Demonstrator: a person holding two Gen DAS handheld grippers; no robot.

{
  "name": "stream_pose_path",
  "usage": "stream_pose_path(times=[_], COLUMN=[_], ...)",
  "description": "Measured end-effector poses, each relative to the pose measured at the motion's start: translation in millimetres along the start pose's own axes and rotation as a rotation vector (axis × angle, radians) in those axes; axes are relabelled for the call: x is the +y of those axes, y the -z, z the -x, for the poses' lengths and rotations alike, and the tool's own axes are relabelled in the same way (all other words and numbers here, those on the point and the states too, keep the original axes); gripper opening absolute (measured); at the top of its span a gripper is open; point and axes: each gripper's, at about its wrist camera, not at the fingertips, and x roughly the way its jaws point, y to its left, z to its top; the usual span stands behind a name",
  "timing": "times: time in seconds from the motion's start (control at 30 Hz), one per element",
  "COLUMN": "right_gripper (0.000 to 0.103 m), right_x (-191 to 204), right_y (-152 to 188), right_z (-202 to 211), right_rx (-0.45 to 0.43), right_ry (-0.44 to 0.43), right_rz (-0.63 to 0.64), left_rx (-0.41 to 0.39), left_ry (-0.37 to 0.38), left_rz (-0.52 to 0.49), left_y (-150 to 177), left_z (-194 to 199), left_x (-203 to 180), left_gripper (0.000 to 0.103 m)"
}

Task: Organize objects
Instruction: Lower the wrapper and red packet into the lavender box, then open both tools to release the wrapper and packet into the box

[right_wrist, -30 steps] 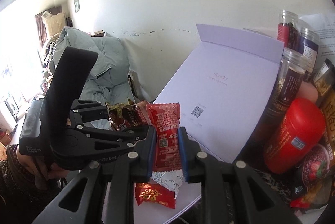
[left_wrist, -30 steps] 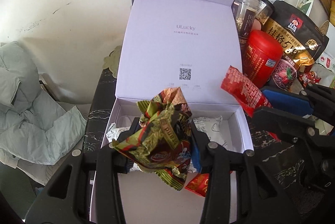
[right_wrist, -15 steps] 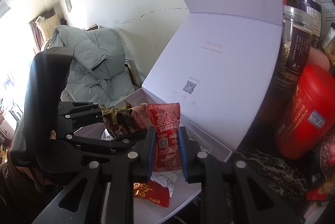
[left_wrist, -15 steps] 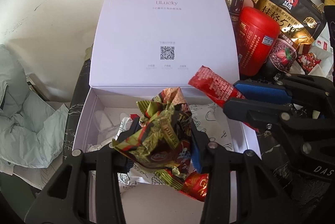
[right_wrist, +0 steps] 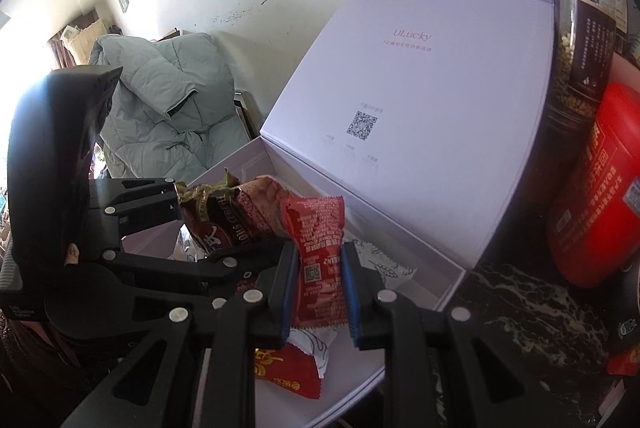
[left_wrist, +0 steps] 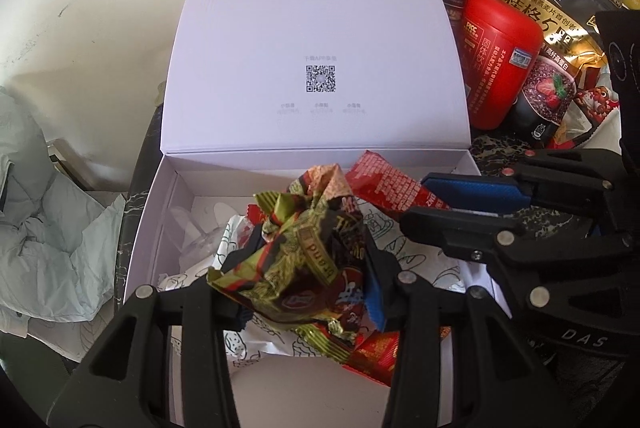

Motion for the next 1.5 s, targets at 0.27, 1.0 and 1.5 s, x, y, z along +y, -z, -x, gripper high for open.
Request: stream_pose_path(times=[0.27,1.0,1.5], right_gripper=[0.022,0.028,0.038], right_x=[-5,-2,3], right_y=[7,4,-1], right_z=[-9,3,32], right_rx=[0.025,0.009,-0.04], right_ry=[-0.012,0.013,0.046], right_rz=[-0.026,-0.025,-0.007], left_rx=[0.005,0.015,-0.065], left_ry=[-0.002,0.0,-0.021], left_rz=[-0.001,0.005,0.033], left_y=[0,-4,-15], left_z=[-3,6,40], left_x=[2,3,6], left_gripper=[0.041,0.053,0.064])
